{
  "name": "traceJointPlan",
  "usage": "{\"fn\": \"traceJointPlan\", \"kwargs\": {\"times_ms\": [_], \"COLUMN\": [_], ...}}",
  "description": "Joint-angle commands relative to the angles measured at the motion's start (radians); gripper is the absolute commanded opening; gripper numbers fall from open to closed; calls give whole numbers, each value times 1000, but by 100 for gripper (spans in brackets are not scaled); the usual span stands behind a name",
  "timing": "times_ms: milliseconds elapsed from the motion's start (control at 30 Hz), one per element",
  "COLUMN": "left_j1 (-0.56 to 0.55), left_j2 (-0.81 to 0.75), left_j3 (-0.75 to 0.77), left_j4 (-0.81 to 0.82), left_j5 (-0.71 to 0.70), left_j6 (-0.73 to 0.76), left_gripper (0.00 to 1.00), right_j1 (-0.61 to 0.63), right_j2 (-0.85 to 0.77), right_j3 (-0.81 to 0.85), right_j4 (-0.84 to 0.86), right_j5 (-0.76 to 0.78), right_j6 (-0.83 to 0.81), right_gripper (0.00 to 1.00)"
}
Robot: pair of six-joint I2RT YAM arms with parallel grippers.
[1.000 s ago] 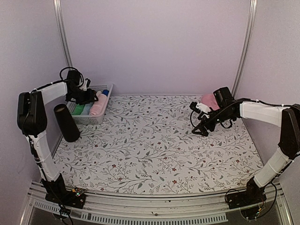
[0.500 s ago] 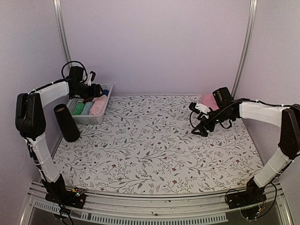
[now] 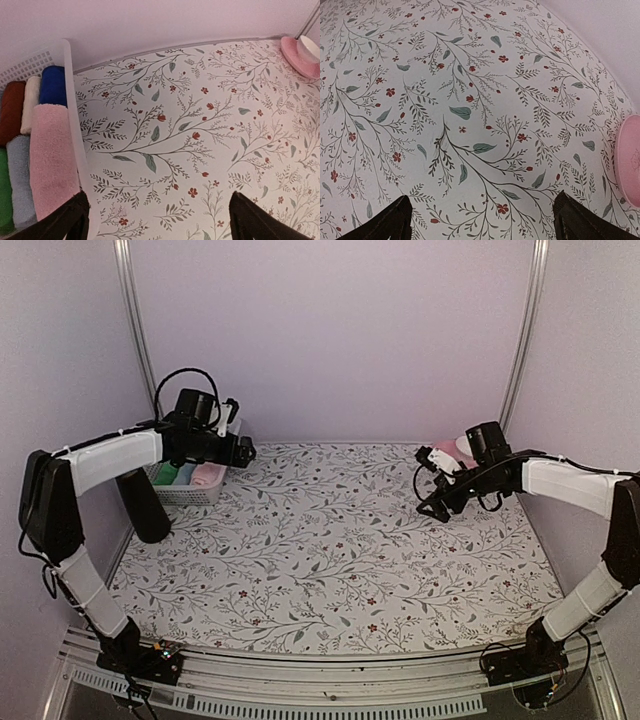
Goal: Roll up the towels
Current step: Reset both arms
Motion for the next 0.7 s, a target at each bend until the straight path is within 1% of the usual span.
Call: {"fn": "traceJointPlan", "kwargs": {"times_ms": [0, 67, 200, 300, 367, 500, 667], "left_j1": [-116, -157, -215, -263, -280, -299, -319], "left_j2": [-162, -228, -384, -509, -569, -676, -767], "left_j3": [-84, -118, -235, -330, -377, -451, -488], "left_j4": [53, 25, -5, -10, -24, -43, -52], "left_j5": [-183, -207, -227, -283, -291, -292, -300], "left_j6": [-18, -52, -116, -127, -136, -150, -133], "left_gripper": [97, 97, 97, 97, 97, 97, 97], "right_j1": [-77, -101, -104, -107, -107, -108, -107], "right_j2": [-115, -170, -287, -415, -515, -697, -814], "right_j3": [38, 46, 28, -33, -84, -128, -143], "right_j4": [22, 7, -24, -15, -2, -5, -24], "right_j5": [0, -1, 105, 200, 243, 257, 260], "right_j6": [149, 186, 243, 269, 278, 302, 290], "right_gripper": [99, 99, 99, 99, 99, 99, 99]}}
